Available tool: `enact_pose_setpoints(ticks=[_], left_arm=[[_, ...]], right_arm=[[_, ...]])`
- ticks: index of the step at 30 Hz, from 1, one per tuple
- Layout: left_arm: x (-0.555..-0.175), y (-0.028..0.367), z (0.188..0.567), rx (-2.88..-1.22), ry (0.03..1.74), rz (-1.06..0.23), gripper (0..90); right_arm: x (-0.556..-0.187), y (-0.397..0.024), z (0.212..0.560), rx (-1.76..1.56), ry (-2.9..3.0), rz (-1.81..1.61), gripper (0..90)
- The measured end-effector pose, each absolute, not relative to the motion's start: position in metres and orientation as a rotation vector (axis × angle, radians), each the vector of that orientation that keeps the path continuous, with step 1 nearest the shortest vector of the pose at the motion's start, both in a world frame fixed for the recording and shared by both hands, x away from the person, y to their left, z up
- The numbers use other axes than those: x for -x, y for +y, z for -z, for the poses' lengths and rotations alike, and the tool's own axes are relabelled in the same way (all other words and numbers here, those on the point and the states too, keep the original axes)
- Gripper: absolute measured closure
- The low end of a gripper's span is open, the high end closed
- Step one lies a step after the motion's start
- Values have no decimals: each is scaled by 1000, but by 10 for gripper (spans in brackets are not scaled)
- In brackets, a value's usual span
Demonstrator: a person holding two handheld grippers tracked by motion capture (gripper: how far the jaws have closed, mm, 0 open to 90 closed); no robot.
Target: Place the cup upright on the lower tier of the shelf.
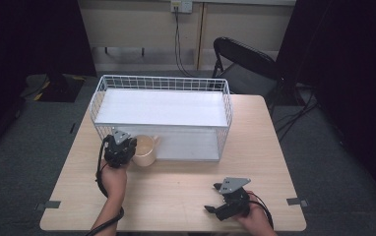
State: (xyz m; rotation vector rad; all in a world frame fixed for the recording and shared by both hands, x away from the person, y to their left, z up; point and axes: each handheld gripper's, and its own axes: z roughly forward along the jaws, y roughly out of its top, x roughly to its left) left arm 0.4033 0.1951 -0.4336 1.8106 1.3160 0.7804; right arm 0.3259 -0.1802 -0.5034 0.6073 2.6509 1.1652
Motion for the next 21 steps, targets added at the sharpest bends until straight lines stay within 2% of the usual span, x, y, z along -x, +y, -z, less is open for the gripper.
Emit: enact_pose_setpoints(ticks=[21], left_arm=[[-409, 197, 435, -1775, 1345, -773, 810]], right_arm=[[-326, -180, 503, -607, 2651, -1165, 157]])
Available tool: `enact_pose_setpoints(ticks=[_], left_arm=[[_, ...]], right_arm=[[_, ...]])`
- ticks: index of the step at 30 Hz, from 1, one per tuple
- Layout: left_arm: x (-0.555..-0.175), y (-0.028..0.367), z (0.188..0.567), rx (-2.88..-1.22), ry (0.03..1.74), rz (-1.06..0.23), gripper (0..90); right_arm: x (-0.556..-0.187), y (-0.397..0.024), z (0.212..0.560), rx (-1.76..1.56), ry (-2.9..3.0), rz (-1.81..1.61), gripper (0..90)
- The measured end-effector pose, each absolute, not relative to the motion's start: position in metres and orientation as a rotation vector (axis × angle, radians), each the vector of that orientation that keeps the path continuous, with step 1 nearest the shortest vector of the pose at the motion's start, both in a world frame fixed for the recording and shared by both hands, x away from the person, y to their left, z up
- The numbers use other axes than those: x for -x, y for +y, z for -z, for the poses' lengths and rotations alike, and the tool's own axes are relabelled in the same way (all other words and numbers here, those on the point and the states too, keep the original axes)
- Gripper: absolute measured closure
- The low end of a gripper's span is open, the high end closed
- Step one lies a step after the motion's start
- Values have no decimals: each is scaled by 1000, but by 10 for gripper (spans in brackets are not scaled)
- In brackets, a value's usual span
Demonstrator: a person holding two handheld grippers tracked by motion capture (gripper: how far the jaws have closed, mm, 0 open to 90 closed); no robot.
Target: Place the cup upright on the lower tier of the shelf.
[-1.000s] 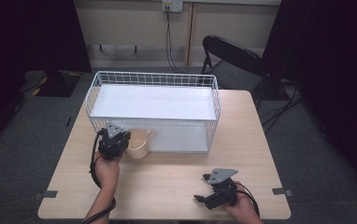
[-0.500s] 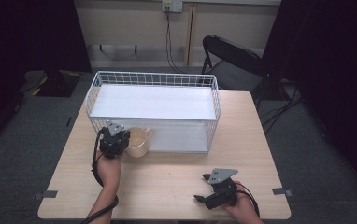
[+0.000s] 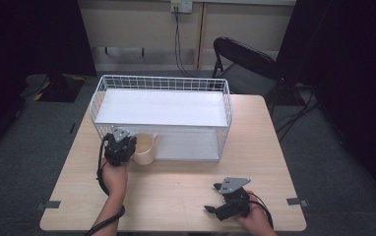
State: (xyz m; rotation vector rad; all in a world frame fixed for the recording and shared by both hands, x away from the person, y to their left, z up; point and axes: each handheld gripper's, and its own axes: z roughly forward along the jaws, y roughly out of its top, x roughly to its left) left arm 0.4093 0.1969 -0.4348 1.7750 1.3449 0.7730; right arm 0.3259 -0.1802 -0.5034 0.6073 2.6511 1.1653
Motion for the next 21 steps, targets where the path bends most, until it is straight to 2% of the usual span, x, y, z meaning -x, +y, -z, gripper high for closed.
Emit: enact_pose_setpoints(ticks=[14, 19, 21], left_arm=[[-406, 199, 428, -1768, 1327, -781, 700], [-406, 201, 428, -1758, 1339, -722, 641], [-404, 202, 426, -1768, 1326, -718, 588]], right_arm=[[-326, -180, 503, -607, 2651, -1165, 157], [-326, -180, 503, -607, 2651, -1165, 157], [-326, -180, 503, -607, 2651, -1165, 157]])
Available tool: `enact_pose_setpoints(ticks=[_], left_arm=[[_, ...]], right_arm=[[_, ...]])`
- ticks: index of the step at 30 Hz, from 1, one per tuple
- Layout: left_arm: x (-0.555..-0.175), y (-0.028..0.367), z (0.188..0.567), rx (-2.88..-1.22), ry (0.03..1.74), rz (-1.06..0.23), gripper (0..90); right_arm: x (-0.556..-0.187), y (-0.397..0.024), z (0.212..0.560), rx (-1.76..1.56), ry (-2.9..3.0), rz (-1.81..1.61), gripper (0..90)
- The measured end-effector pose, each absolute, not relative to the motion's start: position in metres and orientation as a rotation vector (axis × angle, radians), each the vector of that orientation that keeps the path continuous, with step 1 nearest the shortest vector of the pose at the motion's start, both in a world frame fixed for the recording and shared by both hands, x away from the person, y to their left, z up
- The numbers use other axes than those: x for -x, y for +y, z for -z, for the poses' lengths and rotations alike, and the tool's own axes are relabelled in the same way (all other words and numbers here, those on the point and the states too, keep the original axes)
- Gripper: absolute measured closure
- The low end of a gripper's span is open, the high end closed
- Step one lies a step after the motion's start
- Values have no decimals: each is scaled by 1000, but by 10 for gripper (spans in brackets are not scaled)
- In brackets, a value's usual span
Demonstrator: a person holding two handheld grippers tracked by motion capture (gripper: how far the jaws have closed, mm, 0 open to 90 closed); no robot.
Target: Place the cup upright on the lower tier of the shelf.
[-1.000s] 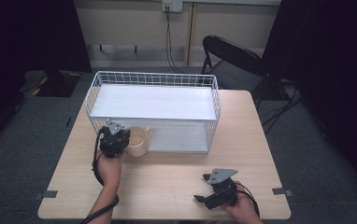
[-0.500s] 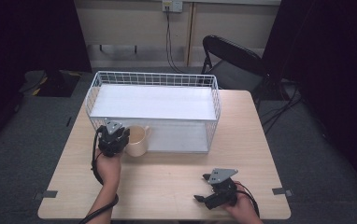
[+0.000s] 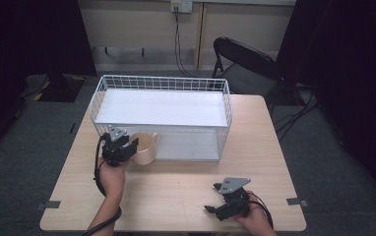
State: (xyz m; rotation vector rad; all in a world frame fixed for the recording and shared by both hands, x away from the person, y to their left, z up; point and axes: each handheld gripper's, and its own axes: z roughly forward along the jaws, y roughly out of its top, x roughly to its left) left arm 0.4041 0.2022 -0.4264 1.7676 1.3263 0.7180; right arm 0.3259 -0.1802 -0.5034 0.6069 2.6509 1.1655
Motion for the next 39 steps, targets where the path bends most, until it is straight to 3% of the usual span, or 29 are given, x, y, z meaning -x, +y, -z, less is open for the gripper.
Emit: enact_pose_setpoints(ticks=[10, 21, 39], left_arm=[[-395, 205, 419, -1789, 1276, -639, 404], [-387, 209, 415, -1812, 1226, -593, 294], [-364, 208, 407, -1846, 1167, -584, 261]], right_arm=[[-326, -180, 503, -607, 2651, -1166, 157], [-326, -180, 503, -607, 2651, -1166, 157], [-326, -180, 503, -607, 2650, -1165, 156]])
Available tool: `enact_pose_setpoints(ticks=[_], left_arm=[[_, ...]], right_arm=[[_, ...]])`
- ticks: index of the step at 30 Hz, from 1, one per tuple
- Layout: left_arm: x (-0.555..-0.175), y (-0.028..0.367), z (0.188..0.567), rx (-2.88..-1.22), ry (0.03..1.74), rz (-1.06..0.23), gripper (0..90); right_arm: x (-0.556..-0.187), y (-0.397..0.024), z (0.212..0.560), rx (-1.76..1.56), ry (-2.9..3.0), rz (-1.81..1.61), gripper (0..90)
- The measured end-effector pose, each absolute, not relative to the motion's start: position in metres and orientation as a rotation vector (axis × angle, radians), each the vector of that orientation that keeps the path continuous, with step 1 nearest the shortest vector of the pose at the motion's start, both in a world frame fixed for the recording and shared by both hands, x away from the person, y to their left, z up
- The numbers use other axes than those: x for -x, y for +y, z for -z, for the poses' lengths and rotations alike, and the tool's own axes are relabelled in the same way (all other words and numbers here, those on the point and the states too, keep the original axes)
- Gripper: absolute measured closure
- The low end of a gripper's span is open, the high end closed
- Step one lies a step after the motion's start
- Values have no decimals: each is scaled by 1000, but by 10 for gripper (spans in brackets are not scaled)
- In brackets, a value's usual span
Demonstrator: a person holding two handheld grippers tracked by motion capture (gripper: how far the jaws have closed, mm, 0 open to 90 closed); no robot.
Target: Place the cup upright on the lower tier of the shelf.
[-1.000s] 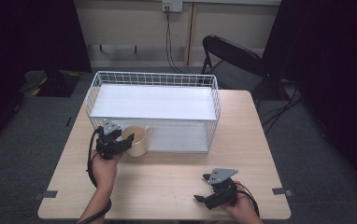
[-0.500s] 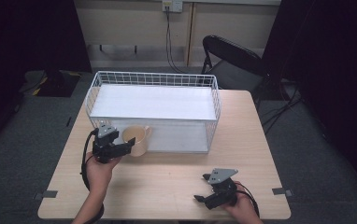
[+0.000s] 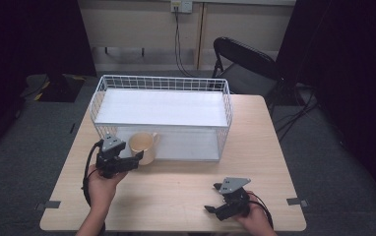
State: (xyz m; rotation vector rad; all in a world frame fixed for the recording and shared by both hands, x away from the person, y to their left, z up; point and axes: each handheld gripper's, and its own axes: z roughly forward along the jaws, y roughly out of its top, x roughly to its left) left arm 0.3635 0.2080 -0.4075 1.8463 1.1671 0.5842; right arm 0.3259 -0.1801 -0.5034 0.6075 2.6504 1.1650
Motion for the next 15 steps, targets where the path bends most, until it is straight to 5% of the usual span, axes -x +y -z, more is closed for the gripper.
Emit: enact_pose_setpoints(ticks=[15], left_arm=[[-371, 206, 430, -1860, 1229, -591, 275]], right_arm=[[-326, -180, 503, -607, 2651, -1165, 156]])
